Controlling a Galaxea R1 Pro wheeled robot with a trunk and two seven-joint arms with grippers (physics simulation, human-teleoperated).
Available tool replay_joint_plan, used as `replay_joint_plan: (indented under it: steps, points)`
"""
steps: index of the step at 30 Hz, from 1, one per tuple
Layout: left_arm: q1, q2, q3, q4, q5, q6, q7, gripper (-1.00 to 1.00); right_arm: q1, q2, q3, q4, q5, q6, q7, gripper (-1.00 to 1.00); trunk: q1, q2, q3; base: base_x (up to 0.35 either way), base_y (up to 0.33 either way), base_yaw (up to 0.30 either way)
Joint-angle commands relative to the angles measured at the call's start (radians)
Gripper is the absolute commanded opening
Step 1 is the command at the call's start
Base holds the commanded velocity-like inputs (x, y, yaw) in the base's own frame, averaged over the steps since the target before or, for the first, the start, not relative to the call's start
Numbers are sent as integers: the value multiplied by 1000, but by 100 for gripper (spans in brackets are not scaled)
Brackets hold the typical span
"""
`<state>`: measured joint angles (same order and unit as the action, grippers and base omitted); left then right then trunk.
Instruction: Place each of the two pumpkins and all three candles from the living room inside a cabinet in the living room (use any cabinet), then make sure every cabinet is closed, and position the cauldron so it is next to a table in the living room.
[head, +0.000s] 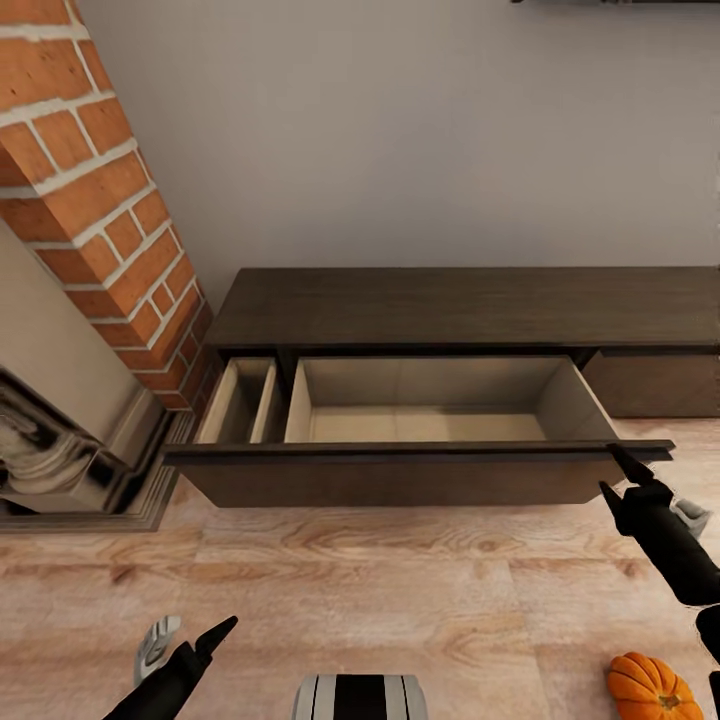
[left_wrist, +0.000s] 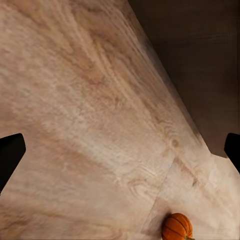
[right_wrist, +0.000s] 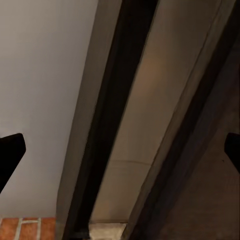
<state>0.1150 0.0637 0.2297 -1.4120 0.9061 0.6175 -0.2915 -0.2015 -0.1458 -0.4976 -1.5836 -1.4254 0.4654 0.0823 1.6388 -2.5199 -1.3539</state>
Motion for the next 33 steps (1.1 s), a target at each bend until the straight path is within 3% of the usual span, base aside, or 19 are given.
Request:
replay_joint_plan:
  steps: [1, 7, 9, 10, 15, 33]
  points:
    - [0, 1, 3, -1, 6, 6, -2, 100, -1, -6, 2, -7, -2, 34, -9, 100, -1, 0, 3, 0, 0, 0]
    - [1, -2, 6, 0, 1, 1, 2, 100, -5, -35, 24, -28, 19, 125, -35, 100, -3, 1, 27, 0, 0, -28]
    - [1, -2, 8, 1, 2, 1, 1, 100, -6, -38, 31, -30, 61, 132, -35, 100, -4, 2, 34, 0, 0, -43]
    - [3, -3, 9, 1, 3, 1, 2, 100, -14, -40, 35, -31, 111, 136, -32, 100, -5, 2, 38, 0, 0, -14]
    - [6, -4, 10, 8, 6, 1, 12, 100, -38, -41, 40, -32, 149, 139, -31, 100, -7, 3, 58, 0, 0, -5]
    - [5, -4, 11, 51, 4, -9, 14, 100, -43, -43, 58, -32, 152, 138, -30, 100, -15, 8, 127, 0, 0, 0]
